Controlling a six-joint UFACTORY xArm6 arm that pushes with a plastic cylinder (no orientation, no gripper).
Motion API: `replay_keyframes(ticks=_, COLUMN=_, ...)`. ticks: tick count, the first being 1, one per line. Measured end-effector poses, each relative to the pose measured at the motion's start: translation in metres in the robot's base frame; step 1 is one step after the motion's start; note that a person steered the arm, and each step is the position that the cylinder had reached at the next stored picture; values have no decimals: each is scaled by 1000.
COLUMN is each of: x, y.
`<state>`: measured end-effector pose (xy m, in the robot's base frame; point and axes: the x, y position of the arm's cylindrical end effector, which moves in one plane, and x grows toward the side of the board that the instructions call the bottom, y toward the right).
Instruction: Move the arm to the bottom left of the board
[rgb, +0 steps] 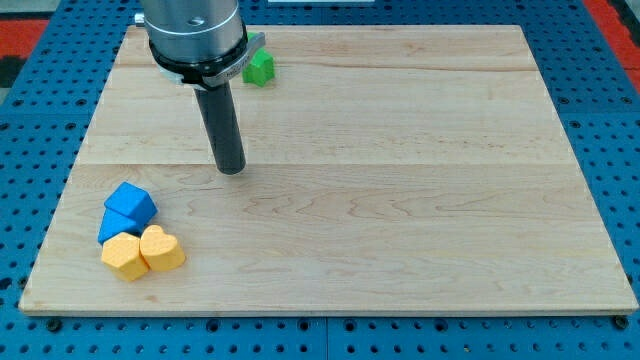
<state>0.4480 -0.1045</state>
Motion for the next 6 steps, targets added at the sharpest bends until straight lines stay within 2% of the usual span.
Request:
replay_keyframes(ticks=2, x=-2, y=-3)
replay_keyframes(ticks=3, x=-14, y=-35)
replay_keyframes(ticks=4, x=-15, y=-99)
replay_keyframes(ticks=5, x=24, y=-162)
replay_keyframes(ticks=6, x=53, y=-200)
